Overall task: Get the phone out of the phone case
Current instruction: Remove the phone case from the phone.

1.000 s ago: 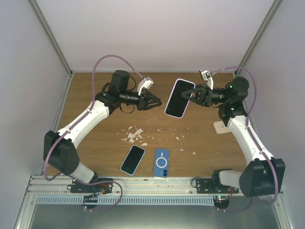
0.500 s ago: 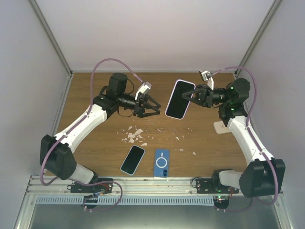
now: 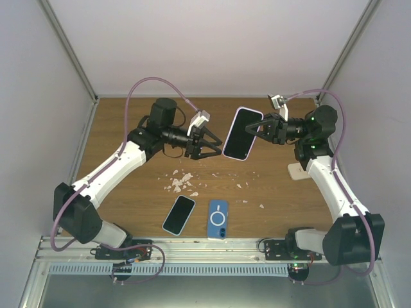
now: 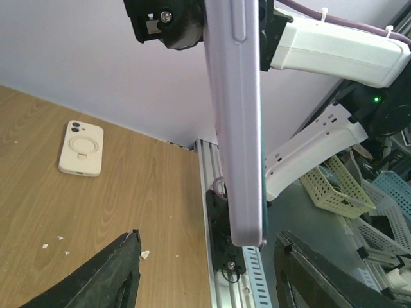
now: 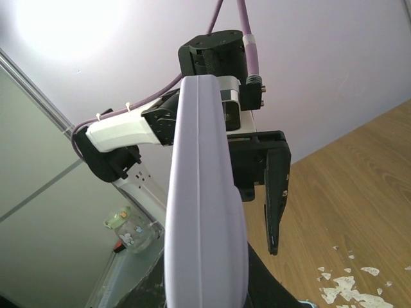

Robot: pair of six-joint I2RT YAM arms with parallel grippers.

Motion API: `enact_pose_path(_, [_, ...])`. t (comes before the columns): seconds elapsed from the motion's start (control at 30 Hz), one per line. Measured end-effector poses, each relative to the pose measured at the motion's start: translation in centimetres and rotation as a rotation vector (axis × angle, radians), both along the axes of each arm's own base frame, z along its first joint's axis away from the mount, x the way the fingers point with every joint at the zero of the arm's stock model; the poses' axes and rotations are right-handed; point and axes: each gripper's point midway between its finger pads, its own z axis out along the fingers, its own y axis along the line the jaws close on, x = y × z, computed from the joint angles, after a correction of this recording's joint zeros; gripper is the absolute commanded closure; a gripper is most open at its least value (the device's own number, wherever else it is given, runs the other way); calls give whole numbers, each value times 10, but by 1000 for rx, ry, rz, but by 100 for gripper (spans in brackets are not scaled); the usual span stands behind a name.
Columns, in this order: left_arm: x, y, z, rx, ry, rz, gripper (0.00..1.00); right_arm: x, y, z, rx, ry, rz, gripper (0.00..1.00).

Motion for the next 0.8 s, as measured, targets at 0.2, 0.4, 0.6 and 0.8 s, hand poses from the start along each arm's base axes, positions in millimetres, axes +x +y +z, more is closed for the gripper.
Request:
enact_pose_path(0.2, [4, -4, -5, 15, 7, 15, 45, -1, 1, 0, -1, 1, 4, 99])
enact_pose_path(0.4, [6, -5, -6, 20, 9, 22, 51, 0, 1, 0, 1, -3, 1, 100])
enact_pose_path(0.6, [7, -5, -7, 24, 11, 28, 54, 0, 0, 0, 1, -10, 0, 100])
enact_pose_path(0.8, [13, -4, -11, 33, 19, 47, 60, 1, 0, -2, 1, -7, -4, 99])
